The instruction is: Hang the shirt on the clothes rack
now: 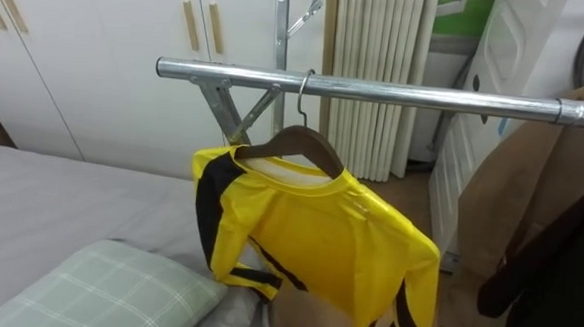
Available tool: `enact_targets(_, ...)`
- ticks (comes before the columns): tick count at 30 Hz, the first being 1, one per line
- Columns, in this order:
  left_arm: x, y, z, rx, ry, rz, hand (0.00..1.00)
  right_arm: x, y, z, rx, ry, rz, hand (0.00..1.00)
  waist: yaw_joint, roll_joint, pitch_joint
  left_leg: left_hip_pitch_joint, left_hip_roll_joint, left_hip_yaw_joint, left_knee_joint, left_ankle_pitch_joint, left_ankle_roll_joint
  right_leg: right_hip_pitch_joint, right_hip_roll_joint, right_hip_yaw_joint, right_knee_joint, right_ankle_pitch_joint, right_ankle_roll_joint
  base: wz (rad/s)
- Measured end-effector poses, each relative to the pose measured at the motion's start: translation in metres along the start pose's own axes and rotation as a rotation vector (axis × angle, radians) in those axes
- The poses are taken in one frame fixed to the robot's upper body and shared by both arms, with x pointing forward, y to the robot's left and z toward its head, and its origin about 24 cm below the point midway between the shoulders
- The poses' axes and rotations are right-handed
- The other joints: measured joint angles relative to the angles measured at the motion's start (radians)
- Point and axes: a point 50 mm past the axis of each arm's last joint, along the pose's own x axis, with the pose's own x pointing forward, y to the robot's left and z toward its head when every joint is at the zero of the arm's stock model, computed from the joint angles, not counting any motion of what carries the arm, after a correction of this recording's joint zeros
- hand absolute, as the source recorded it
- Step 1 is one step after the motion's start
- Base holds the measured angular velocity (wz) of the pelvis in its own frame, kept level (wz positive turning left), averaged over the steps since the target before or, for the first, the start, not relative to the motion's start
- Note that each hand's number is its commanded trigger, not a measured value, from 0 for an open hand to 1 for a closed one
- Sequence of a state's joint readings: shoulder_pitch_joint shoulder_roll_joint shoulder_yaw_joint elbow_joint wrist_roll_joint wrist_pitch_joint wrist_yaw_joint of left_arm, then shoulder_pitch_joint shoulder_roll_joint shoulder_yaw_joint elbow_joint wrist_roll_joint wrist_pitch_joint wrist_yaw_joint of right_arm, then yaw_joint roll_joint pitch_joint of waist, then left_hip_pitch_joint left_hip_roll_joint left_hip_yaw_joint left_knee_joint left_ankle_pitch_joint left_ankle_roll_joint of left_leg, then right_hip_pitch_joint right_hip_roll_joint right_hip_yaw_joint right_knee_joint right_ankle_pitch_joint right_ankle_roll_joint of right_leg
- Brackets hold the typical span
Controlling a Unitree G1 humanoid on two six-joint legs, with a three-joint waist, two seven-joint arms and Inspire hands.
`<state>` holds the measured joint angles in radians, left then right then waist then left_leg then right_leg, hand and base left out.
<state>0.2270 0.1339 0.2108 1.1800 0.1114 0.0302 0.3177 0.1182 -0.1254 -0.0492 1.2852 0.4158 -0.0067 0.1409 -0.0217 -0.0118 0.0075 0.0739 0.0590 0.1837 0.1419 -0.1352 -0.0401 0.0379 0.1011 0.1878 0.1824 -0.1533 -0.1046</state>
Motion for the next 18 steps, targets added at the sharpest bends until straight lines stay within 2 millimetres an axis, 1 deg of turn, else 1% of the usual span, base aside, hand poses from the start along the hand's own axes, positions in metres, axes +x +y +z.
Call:
enact_targets(1,0.0,0.0,-0.001,0.001,0.002,0.003,0.0,0.0,0.0,0.0,-0.002,0.0,0.0,0.0,0.0,-0.004,0.002,0.001,0.0,0.0,0.0,0.0,0.0,0.002,0.0,-0.001,0.0,0.0,0.0,0.0)
enact_targets(5,0.0,0.001,-0.001,0.009,0.0,0.009,0.0,0.001,0.002,0.003,-0.061,-0.003,0.005,0.0,0.0,-0.009,0.0039,0.001,0.001,-0.007,0.0,0.0,0.0,0.002,-0.002,-0.012,0.0,-0.002,-0.002,0.01)
enact_targets(7,0.0,0.001,0.0,0.007,-0.003,0.021,0.0,0.001,0.002,0.005,-0.094,-0.004,0.007,0.0,0.0,-0.006,0.002,0.001,0.001,-0.009,0.0,0.0,0.0,0.002,-0.002,-0.015,0.0,-0.002,-0.002,0.05)
enact_targets(8,0.0,0.001,0.001,0.008,-0.006,0.025,0.0,0.001,0.003,0.007,-0.12,-0.009,0.01,0.0,0.001,-0.007,0.0014,0.0,0.001,-0.013,0.001,0.0,0.0,0.002,-0.002,-0.024,0.0,-0.002,-0.002,0.09)
enact_targets(12,0.0,0.001,0.004,0.01,-0.014,0.037,0.0,0.002,0.006,0.014,-0.204,-0.02,0.007,0.0,0.009,-0.008,0.0002,-0.005,0.001,-0.023,0.003,0.0,0.0,0.002,-0.003,-0.037,0.0,-0.002,-0.004,0.09)
enact_targets(14,0.0,0.001,0.003,0.023,-0.013,0.05,0.0,0.003,0.008,0.016,-0.237,-0.02,-0.007,0.0,0.029,-0.007,0.0006,-0.011,0.001,-0.031,0.007,0.0,-0.001,0.002,-0.005,-0.053,0.0,-0.003,-0.007,0.18)
enact_targets(18,0.0,-0.001,0.004,0.077,-0.028,0.056,0.0,0.004,0.01,0.017,-0.285,-0.017,-0.025,0.0,0.055,-0.006,0.0006,-0.03,0.002,-0.057,0.02,-0.002,-0.005,0.002,-0.006,-0.079,-0.002,-0.005,-0.013,0.23)
